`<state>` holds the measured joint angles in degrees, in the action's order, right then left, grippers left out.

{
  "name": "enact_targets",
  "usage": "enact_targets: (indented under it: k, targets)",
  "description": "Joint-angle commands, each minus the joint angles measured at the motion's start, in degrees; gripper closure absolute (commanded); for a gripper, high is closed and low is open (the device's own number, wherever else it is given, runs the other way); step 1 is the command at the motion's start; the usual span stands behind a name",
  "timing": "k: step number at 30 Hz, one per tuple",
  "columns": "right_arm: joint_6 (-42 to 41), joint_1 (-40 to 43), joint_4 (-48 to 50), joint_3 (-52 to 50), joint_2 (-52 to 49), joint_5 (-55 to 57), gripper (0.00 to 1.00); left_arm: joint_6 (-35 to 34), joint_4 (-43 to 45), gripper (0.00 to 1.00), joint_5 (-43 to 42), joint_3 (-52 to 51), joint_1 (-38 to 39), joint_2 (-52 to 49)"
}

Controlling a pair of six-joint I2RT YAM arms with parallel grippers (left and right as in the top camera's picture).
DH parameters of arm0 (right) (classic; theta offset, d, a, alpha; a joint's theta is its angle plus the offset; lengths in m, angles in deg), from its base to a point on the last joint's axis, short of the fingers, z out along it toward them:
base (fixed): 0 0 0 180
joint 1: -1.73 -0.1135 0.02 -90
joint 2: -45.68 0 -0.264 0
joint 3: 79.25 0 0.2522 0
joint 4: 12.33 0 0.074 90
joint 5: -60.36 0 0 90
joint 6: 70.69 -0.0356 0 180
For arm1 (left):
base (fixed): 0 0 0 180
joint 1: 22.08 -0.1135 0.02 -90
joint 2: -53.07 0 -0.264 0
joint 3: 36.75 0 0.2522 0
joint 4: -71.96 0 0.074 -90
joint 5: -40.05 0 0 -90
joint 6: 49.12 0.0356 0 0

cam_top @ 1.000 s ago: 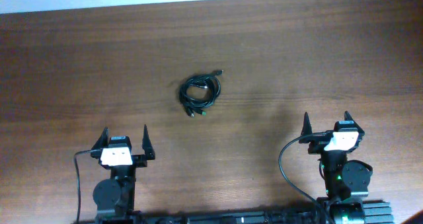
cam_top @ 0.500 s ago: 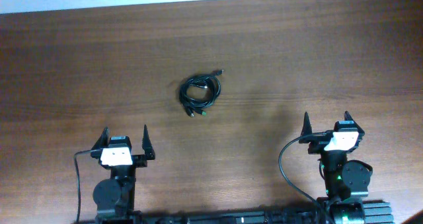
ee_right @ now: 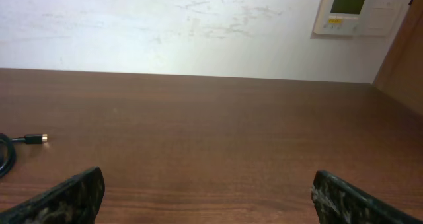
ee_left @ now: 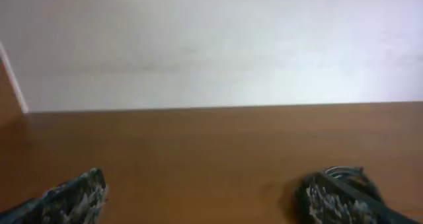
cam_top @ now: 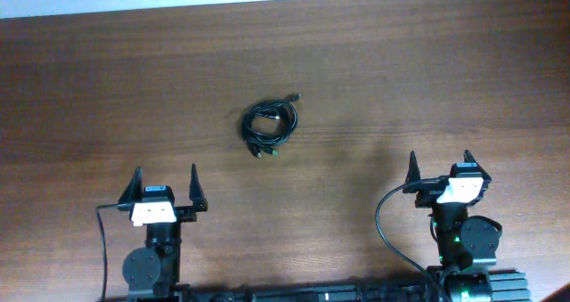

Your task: Untangle cables

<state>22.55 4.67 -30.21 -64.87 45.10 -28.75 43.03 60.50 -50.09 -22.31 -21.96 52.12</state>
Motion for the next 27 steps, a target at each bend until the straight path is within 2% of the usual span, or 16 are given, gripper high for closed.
enact_targets:
  k: [1, 3, 5, 8, 12, 15, 17, 20, 23, 24, 25, 26, 27]
  targets:
    - [0.17, -0.31, -0.31, -0.31, 0.37, 1.31, 0.01, -1.57, 1.01, 0.01, -3.98, 1.29, -0.28, -0.28]
    - [0.17, -0.31, -0.31, -0.31, 0.37, 1.31, 0.01, -1.57, -0.31, 0.01, -3.98, 4.15, -0.28, -2.27]
    - [0.17, -0.31, -0.31, -0.31, 0.37, 1.31, 0.01, -1.55, -5.64, 0.01, -4.22, 11.19, -0.28, -7.58]
    - [0.17, -0.31, -0.31, -0.31, 0.37, 1.31, 0.01, -1.51, -11.87, 0.01, -6.23, 23.28, -0.28, -20.28]
    - [0.17, -0.31, -0.31, -0.31, 0.37, 1.31, 0.02, -1.53, -20.15, 0.01, -16.52, 42.86, 0.04, -42.86]
    - [0.17, -0.31, -0.31, -0.31, 0.37, 1.31, 0.02, -1.53, -32.0, 0.01, -17.7, 60.85, 4.44, -62.93]
    - [0.17, -0.31, -0.31, -0.31, 0.37, 1.31, 0.01, -1.53, -34.62, 0.01, -17.73, 68.91, 8.83, -74.75]
    - [0.17, -0.31, -0.31, -0.31, 0.37, 1.31, 0.01, -1.49, -32.37, 0.01, -17.66, 71.25, 13.35, -89.05]
    - [0.17, -0.31, -0.31, -0.31, 0.37, 1.31, 0.02, -2.93, -31.5, 0.01, -16.68, 71.25, 14.4, -99.65]
    - [0.17, -0.31, -0.31, -0.31, 0.37, 1.31, 0.02, -10.43, -31.56, 0.01, -12.24, 71.25, 14.36, -103.32]
    - [0.17, -0.31, -0.31, -0.31, 0.37, 1.31, 0.02, -14.8, -31.5, 0.01, -9.53, 71.25, 14.36, -105.35]
    - [0.17, -0.31, -0.31, -0.31, 0.37, 1.31, 0.01, -15.85, -31.47, 0.01, -7.54, 71.25, 14.36, -106.57]
    - [0.17, -0.31, -0.31, -0.31, 0.37, 1.31, 0.02, -16.06, -31.52, 0.05, -5.46, 71.25, 14.51, -107.51]
